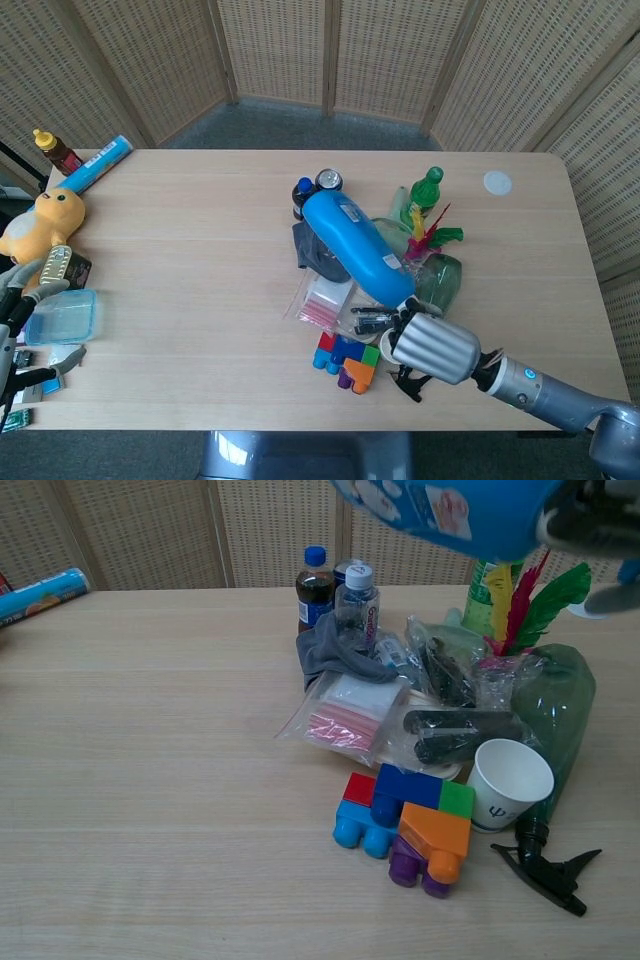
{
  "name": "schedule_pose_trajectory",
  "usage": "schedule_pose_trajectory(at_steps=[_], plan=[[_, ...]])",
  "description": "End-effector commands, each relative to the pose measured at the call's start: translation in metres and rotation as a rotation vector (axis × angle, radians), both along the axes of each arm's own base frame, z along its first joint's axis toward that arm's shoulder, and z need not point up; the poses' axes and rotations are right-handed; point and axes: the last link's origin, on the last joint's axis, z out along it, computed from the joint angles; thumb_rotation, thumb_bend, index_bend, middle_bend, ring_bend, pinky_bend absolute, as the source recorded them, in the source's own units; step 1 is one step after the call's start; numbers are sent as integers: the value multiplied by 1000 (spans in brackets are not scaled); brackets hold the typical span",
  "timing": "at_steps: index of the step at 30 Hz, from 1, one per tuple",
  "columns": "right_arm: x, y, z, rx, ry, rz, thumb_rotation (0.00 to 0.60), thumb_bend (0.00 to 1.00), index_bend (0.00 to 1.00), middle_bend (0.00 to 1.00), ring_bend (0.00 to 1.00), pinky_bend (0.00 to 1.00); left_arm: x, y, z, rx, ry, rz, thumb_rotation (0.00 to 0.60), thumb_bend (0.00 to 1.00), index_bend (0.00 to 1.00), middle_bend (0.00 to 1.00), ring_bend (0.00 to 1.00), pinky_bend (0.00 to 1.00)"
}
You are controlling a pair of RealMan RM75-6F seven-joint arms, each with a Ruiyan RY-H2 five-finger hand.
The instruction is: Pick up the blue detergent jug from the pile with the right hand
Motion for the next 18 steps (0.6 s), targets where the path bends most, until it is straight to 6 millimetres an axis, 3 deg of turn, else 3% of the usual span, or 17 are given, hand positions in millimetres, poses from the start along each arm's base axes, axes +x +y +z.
schedule_pose_trajectory(at_steps=[1, 10, 18], plan=[[22, -11, 24, -58, -47, 6, 600, 146, 831, 804, 831, 796, 0, 0, 0, -1, -1, 0, 600, 0, 243, 0, 0, 0], [65, -33, 69, -169, -117, 6, 600, 146, 832, 803, 830, 796, 1, -1, 3, 9, -9, -2, 600, 0, 243, 0, 0, 0], [83, -28, 82, -182, -128, 29, 600, 146, 834, 803, 830, 796, 1, -1, 4, 7, -15, -5, 600, 0, 243, 0, 0, 0]])
